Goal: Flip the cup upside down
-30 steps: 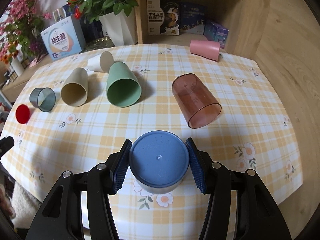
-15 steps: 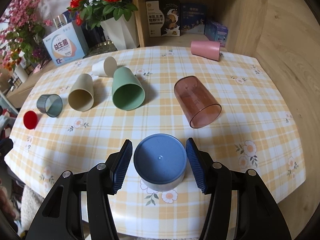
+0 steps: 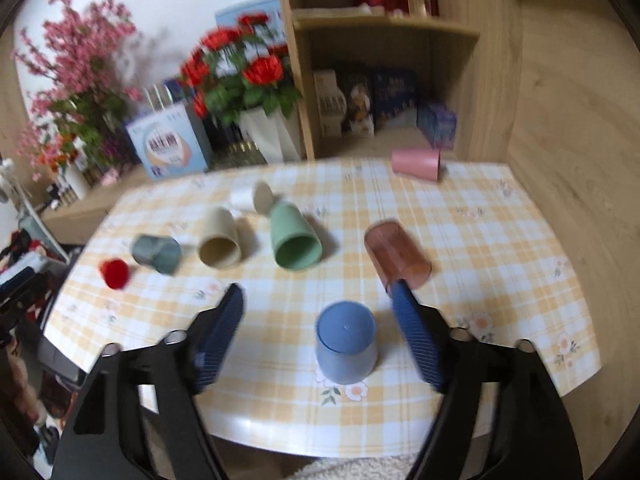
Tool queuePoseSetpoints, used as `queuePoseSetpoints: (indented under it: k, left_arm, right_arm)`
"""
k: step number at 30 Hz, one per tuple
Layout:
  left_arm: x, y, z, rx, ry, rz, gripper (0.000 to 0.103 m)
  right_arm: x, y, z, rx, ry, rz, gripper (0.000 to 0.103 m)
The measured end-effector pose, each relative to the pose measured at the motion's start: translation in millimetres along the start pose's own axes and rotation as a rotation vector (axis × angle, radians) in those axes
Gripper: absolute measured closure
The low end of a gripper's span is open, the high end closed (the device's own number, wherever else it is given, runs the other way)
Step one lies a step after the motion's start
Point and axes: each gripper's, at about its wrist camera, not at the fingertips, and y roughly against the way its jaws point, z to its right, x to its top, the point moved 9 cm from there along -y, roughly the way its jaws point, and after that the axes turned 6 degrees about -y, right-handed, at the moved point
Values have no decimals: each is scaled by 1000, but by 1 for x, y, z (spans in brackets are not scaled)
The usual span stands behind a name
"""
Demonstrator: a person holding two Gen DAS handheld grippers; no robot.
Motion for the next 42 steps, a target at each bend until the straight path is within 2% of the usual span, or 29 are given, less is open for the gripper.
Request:
queuePoseSetpoints:
  k: [4,13,19,42]
  left_arm:
    - [16,27,2,45,-42,49,6]
    - [34,61,14,34,-61,127,6]
    - [37,70,17,57,-79,150,6]
    - [36,72,13,68,-48,142,6]
  right_arm:
    - [14,43,-15,15,24,104,13]
    - [22,89,-35,48,34,174,13]
    - [23,93,-39,50,39,176,13]
    - [26,96,-38,37,32,183,13]
